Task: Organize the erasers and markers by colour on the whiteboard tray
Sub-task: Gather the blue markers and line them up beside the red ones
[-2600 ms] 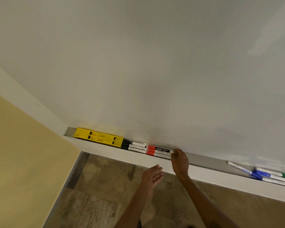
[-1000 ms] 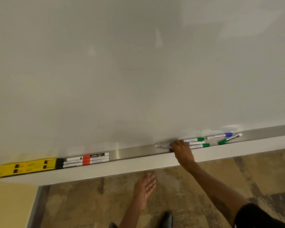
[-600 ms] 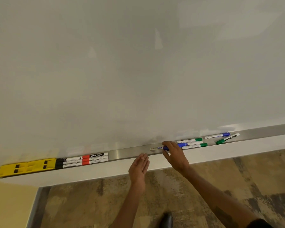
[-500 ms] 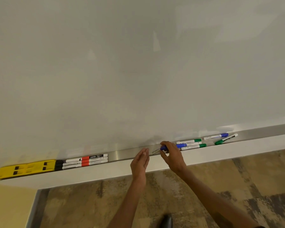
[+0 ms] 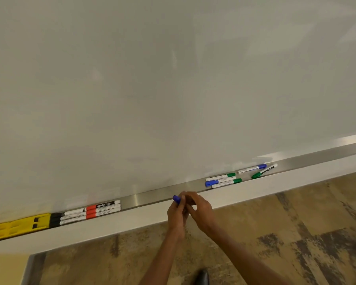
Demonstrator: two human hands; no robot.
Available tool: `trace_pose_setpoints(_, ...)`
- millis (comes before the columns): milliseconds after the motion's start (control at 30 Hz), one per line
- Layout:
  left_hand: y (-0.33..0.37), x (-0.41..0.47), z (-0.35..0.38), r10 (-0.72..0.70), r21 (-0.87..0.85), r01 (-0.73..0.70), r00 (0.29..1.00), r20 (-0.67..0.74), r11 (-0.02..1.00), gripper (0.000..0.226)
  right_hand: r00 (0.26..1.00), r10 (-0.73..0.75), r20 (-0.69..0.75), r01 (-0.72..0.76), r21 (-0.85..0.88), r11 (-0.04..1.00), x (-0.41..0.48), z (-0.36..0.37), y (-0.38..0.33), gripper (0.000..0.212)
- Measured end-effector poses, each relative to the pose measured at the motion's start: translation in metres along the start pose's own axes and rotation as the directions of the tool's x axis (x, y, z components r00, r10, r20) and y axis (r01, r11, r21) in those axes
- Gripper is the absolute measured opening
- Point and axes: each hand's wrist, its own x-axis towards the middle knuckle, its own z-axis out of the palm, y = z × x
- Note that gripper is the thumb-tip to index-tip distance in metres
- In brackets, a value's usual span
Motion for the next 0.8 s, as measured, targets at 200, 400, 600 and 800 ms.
trace_pose_setpoints(200,-0.018,0.002,0.002,-0.113,-0.167,0.104,0.993,-0.043,0.980,0.034,0.991,0.080,-0.109,-0.102,-0.212,0.972,0.006,-0.026,0.046,0.025)
trace_pose_setpoints(400,-0.027,0.000,-0.003,-0.161,-0.149,0.155,0.987,-0.027,0.977,0.033,0.968,0.097,-0.232,-0.182,-0.384,0.905,0.044,-0.076,0.078,0.025)
trace_pose_setpoints(600,-0.033,0.003,-0.005,-0.193,-0.154,0.188,0.981,-0.023,0.970,0.029,0.999,0.039,-0.021,-0.043,-0.594,0.803,0.065,-0.075,0.085,0.019)
trace_pose_setpoints(800,-0.033,0.005,-0.008,-0.188,-0.207,0.181,0.982,-0.012,0.961,0.035,1.000,-0.016,0.020,0.025,-0.657,0.753,0.070,-0.061,0.088,0.016)
